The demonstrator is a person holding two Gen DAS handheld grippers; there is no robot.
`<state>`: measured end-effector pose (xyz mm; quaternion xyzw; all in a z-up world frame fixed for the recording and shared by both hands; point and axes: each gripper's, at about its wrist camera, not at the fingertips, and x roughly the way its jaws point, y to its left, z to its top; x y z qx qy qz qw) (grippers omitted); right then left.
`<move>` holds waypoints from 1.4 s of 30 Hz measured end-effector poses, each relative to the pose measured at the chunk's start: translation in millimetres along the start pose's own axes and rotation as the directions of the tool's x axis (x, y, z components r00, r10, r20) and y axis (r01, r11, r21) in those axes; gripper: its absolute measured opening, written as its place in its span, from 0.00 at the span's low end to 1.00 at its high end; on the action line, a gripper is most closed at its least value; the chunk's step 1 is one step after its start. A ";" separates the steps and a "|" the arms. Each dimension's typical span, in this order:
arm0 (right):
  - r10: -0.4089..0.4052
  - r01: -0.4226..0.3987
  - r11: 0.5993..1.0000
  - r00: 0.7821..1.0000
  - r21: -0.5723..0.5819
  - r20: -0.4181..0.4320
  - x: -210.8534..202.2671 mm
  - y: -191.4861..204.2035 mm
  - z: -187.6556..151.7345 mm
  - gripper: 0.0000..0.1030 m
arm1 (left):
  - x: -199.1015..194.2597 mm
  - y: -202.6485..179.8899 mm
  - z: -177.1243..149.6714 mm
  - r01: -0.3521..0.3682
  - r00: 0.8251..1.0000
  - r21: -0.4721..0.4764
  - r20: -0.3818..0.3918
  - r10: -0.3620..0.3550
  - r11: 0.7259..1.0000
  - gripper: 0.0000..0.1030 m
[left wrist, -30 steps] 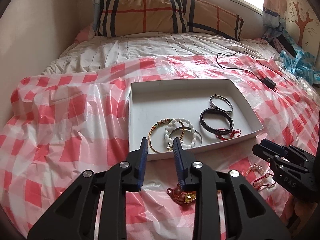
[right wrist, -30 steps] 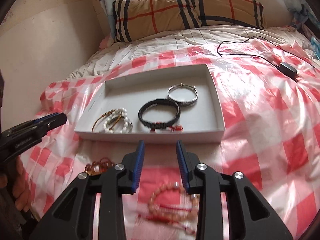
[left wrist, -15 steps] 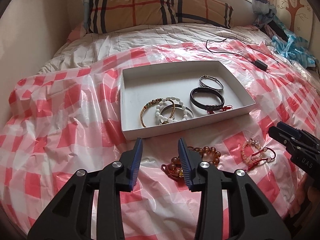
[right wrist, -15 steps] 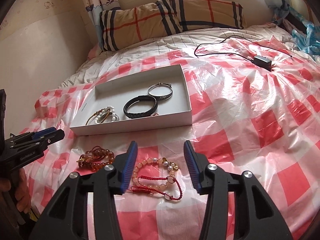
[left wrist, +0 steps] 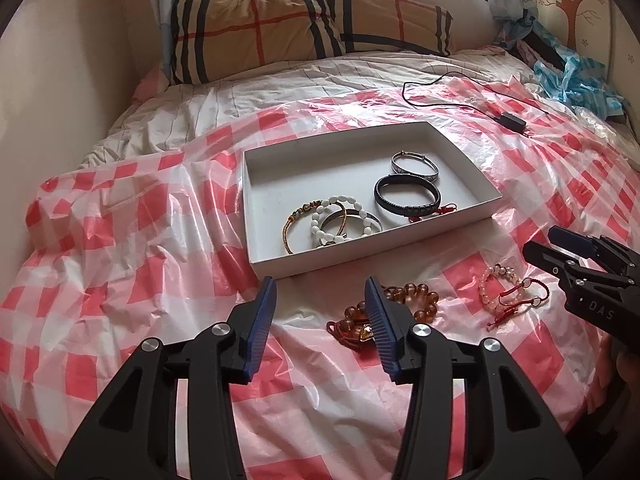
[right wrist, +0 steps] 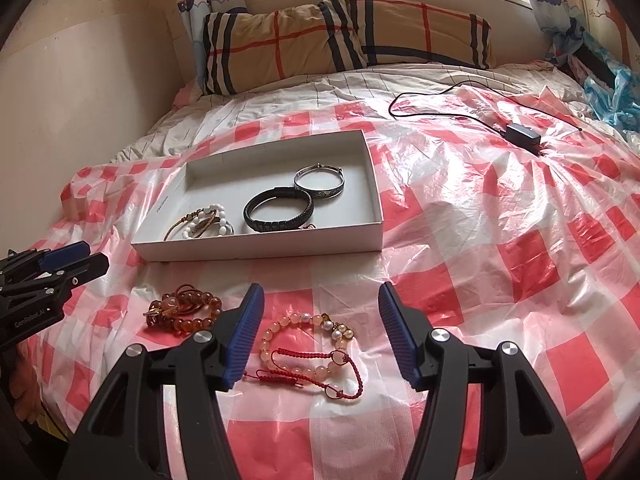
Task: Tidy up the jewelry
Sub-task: 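Open both grippers and move them back over the bracelets beside the tray, then grasp the red-gold charm bracelet with left gripper while right gripper grasps red string bracelet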
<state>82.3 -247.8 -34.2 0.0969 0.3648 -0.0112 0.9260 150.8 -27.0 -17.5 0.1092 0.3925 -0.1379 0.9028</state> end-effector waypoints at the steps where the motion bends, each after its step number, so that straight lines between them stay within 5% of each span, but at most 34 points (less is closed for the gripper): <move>1: 0.001 -0.001 1.000 1.000 0.001 0.000 0.0 0.1 0.0 0.58 | -0.3 -0.5 -0.3 0.000 1.000 0.002 0.001 0.000 1.000 0.44; 10: -0.010 0.010 1.000 1.000 0.018 -0.005 4.0 -7.2 -0.8 0.59 | 4.1 -5.0 -2.2 -0.007 1.000 0.036 -0.007 0.007 0.999 0.47; 16: -0.092 0.092 0.993 0.996 0.074 -0.007 -4.4 -37.9 -4.8 0.59 | 15.7 3.7 -8.1 -0.029 0.998 0.056 -0.046 0.032 0.998 0.49; 23: 0.037 -0.026 0.996 0.992 0.087 -0.124 3.8 -55.6 -16.4 0.59 | 28.8 1.4 -19.1 0.010 0.995 0.100 -0.101 0.000 0.995 0.49; 31: 0.034 -0.041 0.999 0.978 -0.026 -0.208 15.7 -32.6 -20.3 0.59 | 38.7 -28.9 -20.4 0.048 0.994 0.188 -0.103 -0.029 0.981 0.56; 32: 0.039 -0.047 0.998 0.974 -0.029 -0.225 20.0 -31.9 -21.1 0.57 | 41.1 -32.0 -20.4 0.049 0.994 0.195 -0.106 -0.029 0.979 0.57; 36: 0.072 -0.083 0.996 0.964 -0.032 -0.255 26.8 -29.2 -23.4 0.13 | 52.1 -40.0 -20.1 0.032 0.994 0.216 -0.113 -0.008 0.976 0.57; 37: 0.075 -0.087 0.996 0.965 -0.036 -0.252 26.2 -28.3 -23.5 0.12 | 55.1 -42.2 -20.8 0.019 0.994 0.228 -0.113 0.007 0.974 0.56; 38: 0.074 -0.087 0.995 0.968 -0.043 -0.241 23.4 -27.2 -23.2 0.08 | 58.0 -43.8 -21.6 0.012 0.993 0.236 -0.118 0.016 0.972 0.52; 39: 0.073 -0.086 0.995 0.970 -0.046 -0.230 20.6 -25.9 -22.7 0.07 | 61.9 -44.6 -22.5 0.023 0.990 0.239 -0.139 0.011 0.971 0.26; 40: 0.077 -0.089 0.995 0.972 -0.044 -0.221 17.7 -25.7 -22.1 0.07 | 64.8 -44.4 -22.9 0.041 0.986 0.231 -0.168 -0.002 0.972 0.11; 42: 0.093 -0.101 0.995 0.977 -0.028 -0.194 9.3 -27.8 -20.6 0.06 | 62.0 -38.7 -21.6 0.069 0.982 0.192 -0.186 -0.033 0.979 0.07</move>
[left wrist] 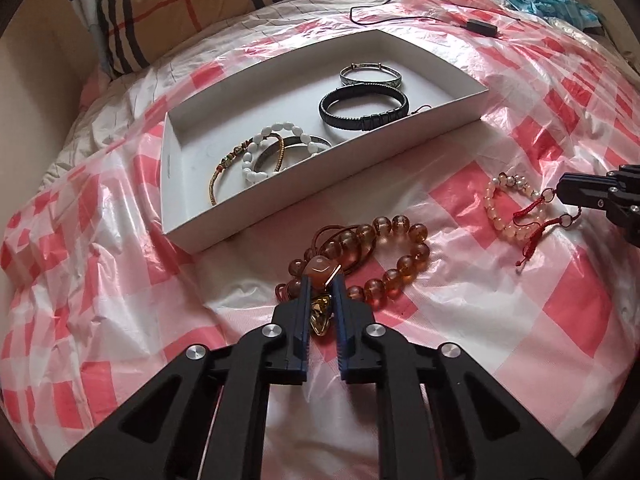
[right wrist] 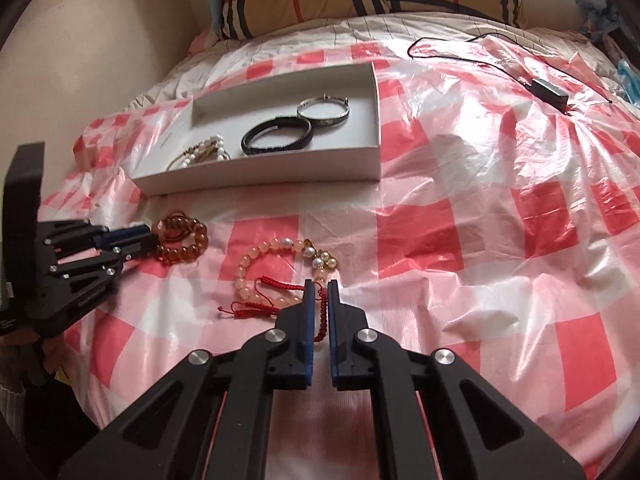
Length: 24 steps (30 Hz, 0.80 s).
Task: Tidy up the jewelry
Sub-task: 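Grasp the red-gold charm bracelet with left gripper while right gripper grasps red string bracelet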
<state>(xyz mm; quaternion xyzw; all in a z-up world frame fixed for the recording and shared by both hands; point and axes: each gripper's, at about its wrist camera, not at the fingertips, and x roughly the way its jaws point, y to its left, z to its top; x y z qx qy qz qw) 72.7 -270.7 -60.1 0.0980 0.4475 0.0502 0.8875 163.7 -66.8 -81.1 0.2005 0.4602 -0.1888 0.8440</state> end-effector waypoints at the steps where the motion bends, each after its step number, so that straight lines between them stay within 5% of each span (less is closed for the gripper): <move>1: 0.016 -0.016 1.000 1.000 0.013 0.015 -5.0 -1.4 -0.1 0.06 | -3.1 4.6 -0.2 0.025 1.000 -0.020 0.004 -0.025 0.999 0.06; 7: 0.071 -0.076 0.995 0.995 0.063 0.071 -21.5 -4.7 0.1 0.06 | -28.2 43.9 0.6 0.227 0.973 -0.189 0.087 -0.214 0.955 0.05; 11: 0.081 -0.089 0.993 0.992 0.075 0.100 -29.0 -5.4 0.2 0.06 | -36.9 61.8 -1.4 0.304 0.951 -0.251 0.135 -0.278 0.919 0.05; 13: 0.094 -0.103 0.991 0.990 0.084 0.107 -31.2 -6.2 -0.6 0.06 | -43.8 67.4 -0.7 0.363 0.930 -0.268 0.173 -0.325 0.893 0.05; 20: 0.101 -0.115 0.988 0.985 0.099 0.138 -41.7 -10.8 -2.5 0.06 | -69.6 83.6 2.0 0.586 0.801 -0.288 0.345 -0.489 0.758 0.05; 24: 0.103 -0.110 0.990 0.991 0.088 0.083 -32.9 -14.1 -2.8 0.07 | -72.9 84.2 3.9 0.587 0.799 -0.295 0.360 -0.482 0.754 0.05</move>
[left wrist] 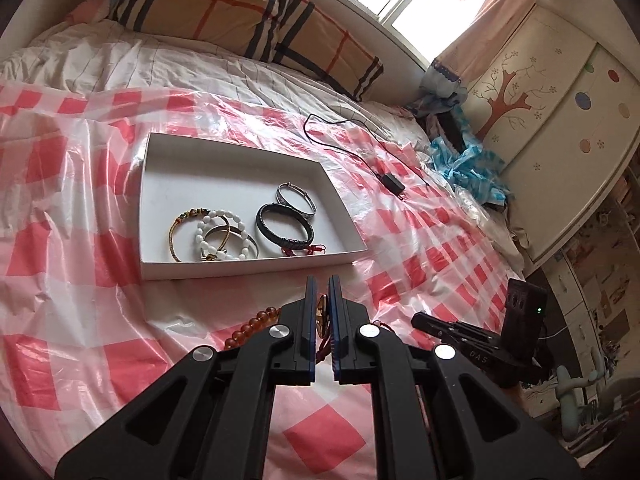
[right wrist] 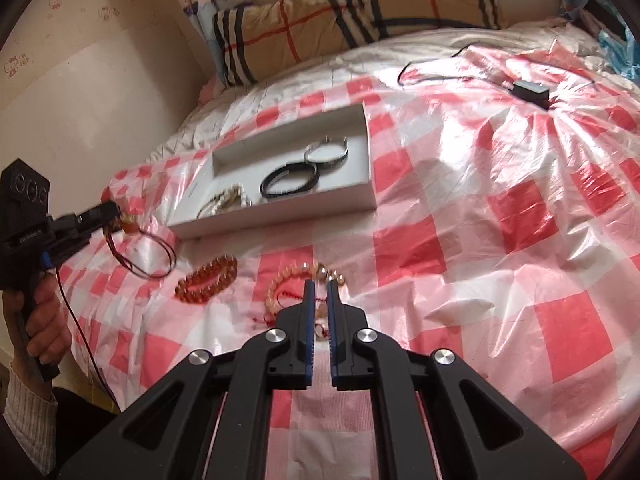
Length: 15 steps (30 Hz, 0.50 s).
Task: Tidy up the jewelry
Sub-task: 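Grasp the red-gold charm bracelet with left gripper while right gripper grasps red string bracelet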
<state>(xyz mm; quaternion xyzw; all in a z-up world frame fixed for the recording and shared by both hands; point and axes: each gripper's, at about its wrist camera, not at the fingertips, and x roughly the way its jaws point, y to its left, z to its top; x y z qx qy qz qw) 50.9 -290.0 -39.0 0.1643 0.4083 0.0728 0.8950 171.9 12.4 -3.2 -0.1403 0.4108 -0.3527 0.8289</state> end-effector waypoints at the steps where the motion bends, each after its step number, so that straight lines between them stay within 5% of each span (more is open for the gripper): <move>1: -0.002 0.001 1.000 1.000 -0.009 -0.026 5.1 0.4 -0.5 0.09 | 1.6 -1.5 -0.4 -0.012 1.000 0.006 -0.004 0.012 1.000 0.05; 3: -0.030 0.029 0.999 0.998 -0.031 -0.050 14.9 3.4 -1.3 0.60 | 3.8 -3.8 -1.4 -0.027 1.000 0.019 -0.014 0.027 0.999 0.05; 5: -0.069 0.065 0.995 0.996 -0.071 -0.053 22.7 6.8 0.2 0.64 | 7.6 -7.6 -2.7 -0.032 0.999 0.030 -0.024 0.032 0.999 0.05; 9: -0.108 0.096 0.990 0.987 -0.101 -0.123 49.4 2.6 0.4 0.61 | 15.0 -12.9 -4.8 -0.057 0.998 0.055 -0.034 0.058 0.997 0.05; 10: -0.106 0.091 0.990 0.984 -0.109 -0.141 54.1 2.3 -0.9 0.53 | 17.0 -14.7 -4.8 -0.069 0.997 0.064 -0.035 0.071 0.996 0.05; 11: -0.095 0.078 0.990 0.985 -0.118 -0.147 54.9 3.2 -1.4 0.23 | 19.3 -16.8 -5.0 -0.083 0.996 0.074 -0.035 0.086 0.994 0.05; 12: -0.086 0.068 0.991 0.985 -0.119 -0.152 54.1 3.5 -1.8 0.09 | 21.2 -18.5 -4.6 -0.090 0.995 0.078 -0.035 0.093 0.993 0.05; 15: -0.058 0.045 0.993 0.992 -0.111 -0.113 39.3 7.6 -2.6 0.09 | 25.5 -23.1 -3.4 -0.122 0.992 0.093 -0.025 0.125 0.988 0.05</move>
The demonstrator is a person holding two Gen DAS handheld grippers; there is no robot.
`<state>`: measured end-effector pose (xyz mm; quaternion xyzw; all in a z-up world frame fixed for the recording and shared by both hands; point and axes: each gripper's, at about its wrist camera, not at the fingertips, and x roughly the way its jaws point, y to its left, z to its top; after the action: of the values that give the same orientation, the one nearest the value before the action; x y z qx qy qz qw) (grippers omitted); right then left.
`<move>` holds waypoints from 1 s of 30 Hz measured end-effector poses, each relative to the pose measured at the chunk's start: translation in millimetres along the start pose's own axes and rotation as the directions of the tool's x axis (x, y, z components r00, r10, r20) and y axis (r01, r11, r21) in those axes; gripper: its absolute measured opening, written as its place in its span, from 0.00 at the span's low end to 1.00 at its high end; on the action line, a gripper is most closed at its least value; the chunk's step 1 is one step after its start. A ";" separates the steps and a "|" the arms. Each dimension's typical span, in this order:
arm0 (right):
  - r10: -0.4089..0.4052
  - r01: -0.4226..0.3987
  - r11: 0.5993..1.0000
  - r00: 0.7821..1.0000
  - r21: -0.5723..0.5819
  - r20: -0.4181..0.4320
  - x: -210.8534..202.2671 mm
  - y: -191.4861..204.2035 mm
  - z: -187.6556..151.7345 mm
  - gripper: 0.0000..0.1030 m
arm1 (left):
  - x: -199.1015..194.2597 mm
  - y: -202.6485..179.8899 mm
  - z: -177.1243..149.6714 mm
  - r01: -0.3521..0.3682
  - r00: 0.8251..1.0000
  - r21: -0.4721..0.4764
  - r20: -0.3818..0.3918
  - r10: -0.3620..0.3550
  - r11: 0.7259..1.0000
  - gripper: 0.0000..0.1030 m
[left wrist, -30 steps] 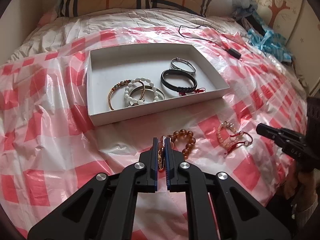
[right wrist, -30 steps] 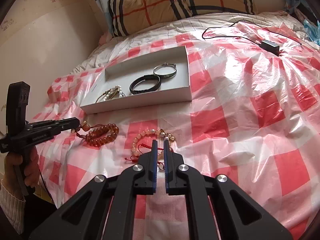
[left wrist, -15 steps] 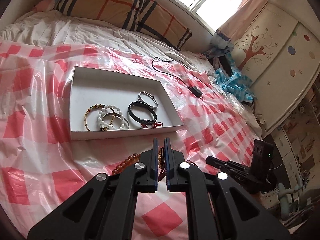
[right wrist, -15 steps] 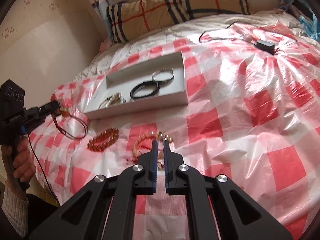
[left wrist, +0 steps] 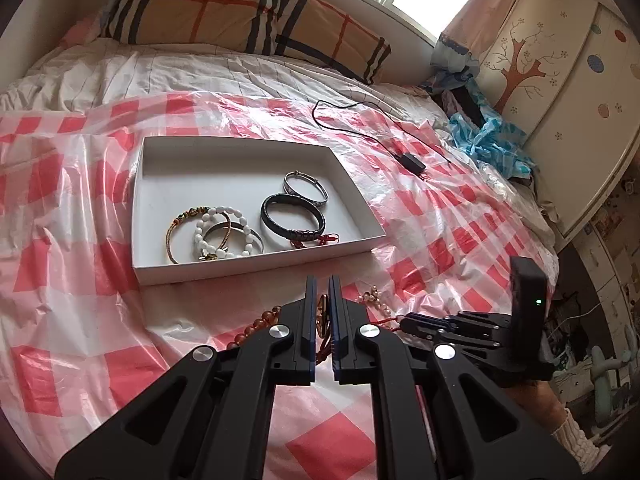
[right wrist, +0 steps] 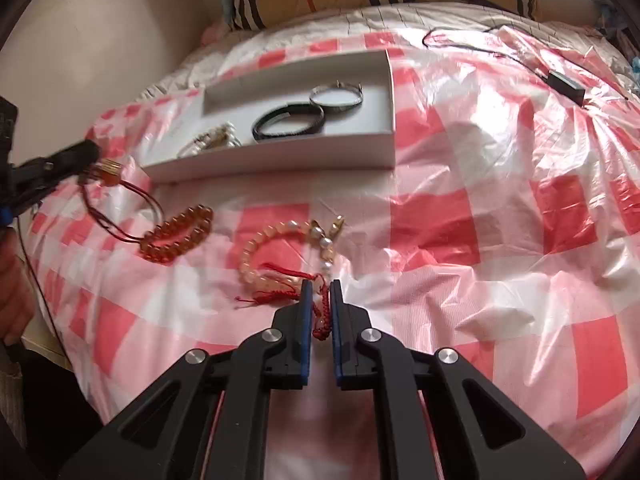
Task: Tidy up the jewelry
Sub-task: 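Grasp the red-gold charm bracelet with left gripper while right gripper grasps red string bracelet, then lower the charm bracelet into the tray with left gripper while right gripper drops string bracelet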
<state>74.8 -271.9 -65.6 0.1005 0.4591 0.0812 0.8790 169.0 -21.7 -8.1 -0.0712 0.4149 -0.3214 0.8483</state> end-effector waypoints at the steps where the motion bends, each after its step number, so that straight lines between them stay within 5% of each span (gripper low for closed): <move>1: 0.017 -0.017 1.000 1.000 0.013 0.018 -6.4 0.2 0.3 0.09 | -0.1 -0.3 0.4 -0.002 1.000 -0.001 0.003 0.002 1.000 0.05; 7: 0.129 -0.141 0.987 0.979 0.074 0.156 -40.1 4.7 10.2 0.04 | 0.6 -3.2 8.6 -0.019 0.999 -0.012 0.041 0.020 1.000 0.05; 30: 0.167 -0.197 0.978 0.933 0.065 0.317 -35.6 10.4 78.1 0.04 | 27.5 0.5 42.9 0.022 0.989 -0.108 0.145 -0.007 0.994 0.05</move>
<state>118.4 -278.1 8.7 0.1961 0.3074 0.1235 0.9229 213.7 -44.1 1.3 -0.1437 0.3690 -0.2983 0.8685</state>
